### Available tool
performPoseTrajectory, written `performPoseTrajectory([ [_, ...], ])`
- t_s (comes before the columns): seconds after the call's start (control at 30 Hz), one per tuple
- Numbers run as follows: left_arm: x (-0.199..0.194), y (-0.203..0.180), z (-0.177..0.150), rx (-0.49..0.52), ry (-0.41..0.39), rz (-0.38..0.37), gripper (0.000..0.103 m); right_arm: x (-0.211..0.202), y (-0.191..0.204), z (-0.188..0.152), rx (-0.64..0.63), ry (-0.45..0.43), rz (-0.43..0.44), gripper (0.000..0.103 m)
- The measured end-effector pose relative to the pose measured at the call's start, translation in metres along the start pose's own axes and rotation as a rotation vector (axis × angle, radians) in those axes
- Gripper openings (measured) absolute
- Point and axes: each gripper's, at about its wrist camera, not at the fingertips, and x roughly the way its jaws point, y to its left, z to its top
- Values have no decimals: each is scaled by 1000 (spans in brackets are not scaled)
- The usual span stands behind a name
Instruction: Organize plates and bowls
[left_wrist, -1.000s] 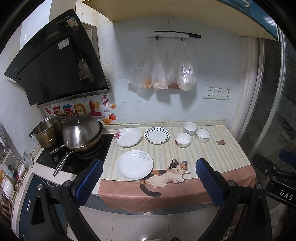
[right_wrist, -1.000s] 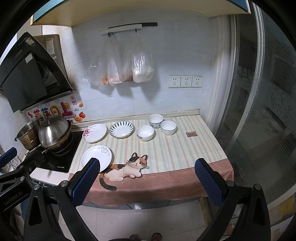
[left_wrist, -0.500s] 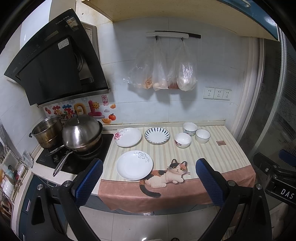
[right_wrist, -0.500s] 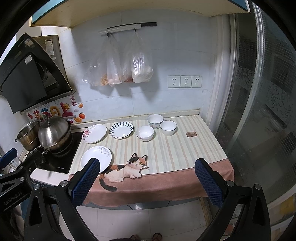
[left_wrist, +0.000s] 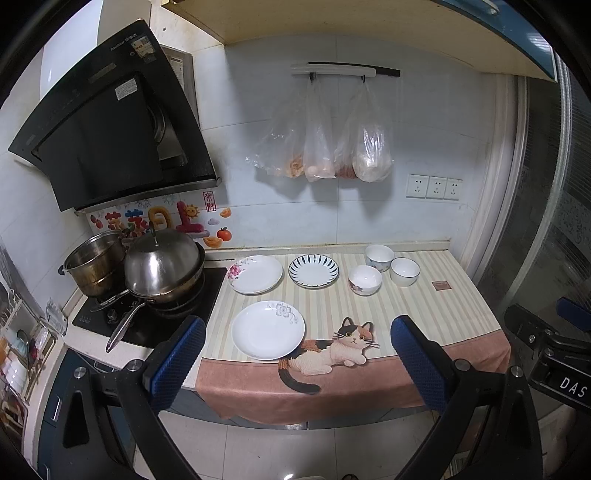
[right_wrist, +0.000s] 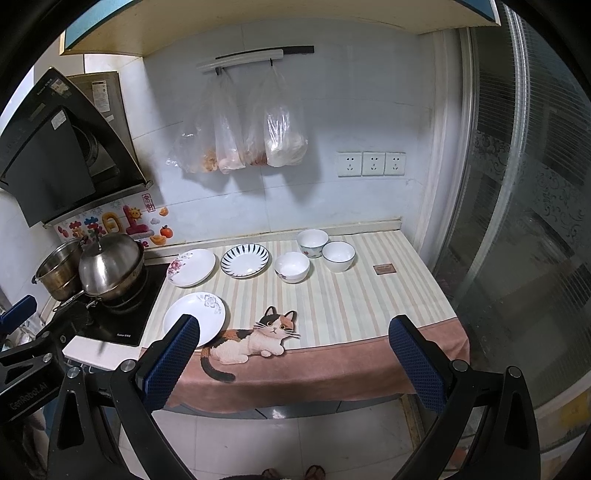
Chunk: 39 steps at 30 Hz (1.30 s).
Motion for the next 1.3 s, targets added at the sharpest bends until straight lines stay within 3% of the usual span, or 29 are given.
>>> performPoseTrajectory([
  [0.4,6,3,3,-2,-7,-17,103,2,7,2,16,3,2,103],
  [0.6,41,25,-7,-4,25,5,103,28,18,-5,43,16,0,103],
  [0.73,85,54,-18,-35,71,43,103,76,41,-18,25,57,58,103],
  [0.83,129,81,-27,-84,131,81,103,127,64,-27,5,132,150,103],
  [0.93,181,108,-41,-134,233,108,103,181,85,-35,-5,218,225,103],
  [1.07,259,140,-61,-165,369,145,103,277,117,-45,-47,348,318,103],
  [1.23,355,164,-85,-203,553,136,103,409,148,-60,-89,507,366,103],
  [1.3,393,174,-95,-235,620,107,96,453,155,-65,-92,563,375,103],
])
